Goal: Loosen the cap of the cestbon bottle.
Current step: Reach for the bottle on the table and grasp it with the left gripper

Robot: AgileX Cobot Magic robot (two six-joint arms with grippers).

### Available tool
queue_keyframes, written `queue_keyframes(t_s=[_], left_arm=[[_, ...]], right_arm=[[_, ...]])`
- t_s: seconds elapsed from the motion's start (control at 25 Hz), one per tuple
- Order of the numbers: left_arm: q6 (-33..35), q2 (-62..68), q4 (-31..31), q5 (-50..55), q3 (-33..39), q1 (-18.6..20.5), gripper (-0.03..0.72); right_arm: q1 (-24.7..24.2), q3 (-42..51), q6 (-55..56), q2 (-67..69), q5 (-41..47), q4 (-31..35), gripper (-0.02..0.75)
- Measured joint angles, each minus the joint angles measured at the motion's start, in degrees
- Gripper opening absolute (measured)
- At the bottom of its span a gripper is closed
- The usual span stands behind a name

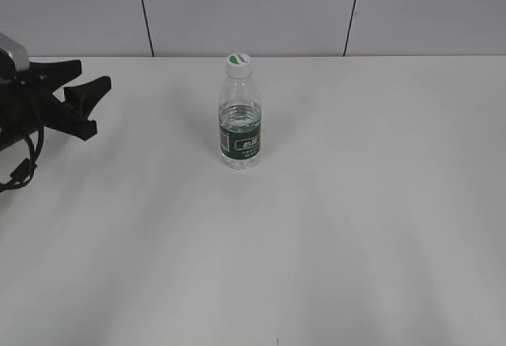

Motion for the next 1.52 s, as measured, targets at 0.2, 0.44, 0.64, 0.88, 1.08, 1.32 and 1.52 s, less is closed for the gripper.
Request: queue_keyframes(t_s=[0.2,0.44,0.64,0.88,1.08,1.32,1.52], left_arm=[[-0.85,2.01,11.88,-0.11,0.06,0.35,0.380],[-1.06,2.08,18.27,-0.29,0.06,-0.91,0.380],[-1.06,2.08,18.35,-0.34,0.06,-2.53,0.379],[-8.73,2.08,16.35,-0.34,0.06,-6.85,0.473],[-10.07,2.09,12.23,0.26,0.06,-9.85,0.576],[-10.07,2.14,9.98,4.32,0.06,-14.00,0.582],[-9.93,4.07,2.96,4.20,-0.07,-16.02,0.582]], right_arm=[[0.00,0.00,0.09,0.00,0.00,0.00,0.577],[0.00,0.00,0.16,0.00,0.00,0.00,0.577],[0.00,0.00,0.60,0.00,0.00,0.06,0.577],[0.00,0.00,0.98,0.00,0.00,0.12,0.577],[0.00,0.00,1.00,0.00,0.00,0.17,0.577],[0.00,0.00,1.06,0.00,0.00,0.17,0.577],[0.00,0.00,1.06,0.00,0.00,0.17,0.577]])
